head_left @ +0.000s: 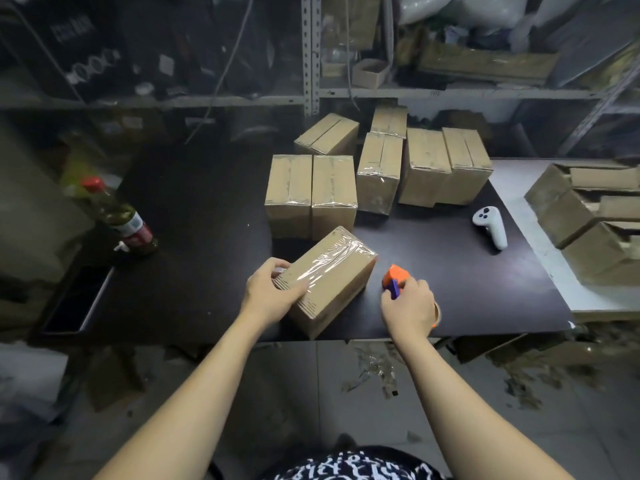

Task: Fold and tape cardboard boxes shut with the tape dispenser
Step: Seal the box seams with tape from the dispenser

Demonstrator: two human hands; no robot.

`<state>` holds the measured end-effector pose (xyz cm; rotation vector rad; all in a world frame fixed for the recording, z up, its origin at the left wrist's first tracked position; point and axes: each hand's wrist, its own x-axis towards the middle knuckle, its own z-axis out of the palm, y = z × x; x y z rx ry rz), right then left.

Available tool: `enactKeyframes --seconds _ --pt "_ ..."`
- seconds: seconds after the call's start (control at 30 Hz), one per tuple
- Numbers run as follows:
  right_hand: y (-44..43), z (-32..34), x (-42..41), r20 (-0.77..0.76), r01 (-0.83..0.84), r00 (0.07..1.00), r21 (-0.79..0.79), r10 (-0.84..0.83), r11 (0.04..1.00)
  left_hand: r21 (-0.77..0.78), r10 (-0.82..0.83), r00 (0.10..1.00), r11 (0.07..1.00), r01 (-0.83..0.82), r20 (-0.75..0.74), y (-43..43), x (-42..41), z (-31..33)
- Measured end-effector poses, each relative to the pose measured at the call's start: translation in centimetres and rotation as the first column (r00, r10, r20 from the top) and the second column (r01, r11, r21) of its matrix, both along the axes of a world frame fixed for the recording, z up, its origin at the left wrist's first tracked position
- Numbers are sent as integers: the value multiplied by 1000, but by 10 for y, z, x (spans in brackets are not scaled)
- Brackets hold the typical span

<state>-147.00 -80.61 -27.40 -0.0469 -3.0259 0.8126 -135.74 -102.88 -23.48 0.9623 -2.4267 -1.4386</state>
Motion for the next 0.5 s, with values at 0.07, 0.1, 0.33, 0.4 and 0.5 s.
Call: enactKeyframes --seconds 0.07,0.1,0.33,0.4,0.5 --pt "13 -5 5 30 6 1000 125 -10 992 -28 -22 1000 999 22 6 15 -4 -1" --pt "18 -8 7 51 8 999 130 -15 991 -37 -16 1000 999 16 8 22 -6 -1" --pt "26 -19 2 199 -85 979 235 37 968 -87 -8 998 996 13 58 59 -16 3" --pt "25 -18 1 211 -106 977 292 44 951 -105 -8 996 994 18 90 62 -20 3" --pt "24 -15 -3 189 -114 981 341 51 933 -139 -24 991 989 42 131 68 -24 6"
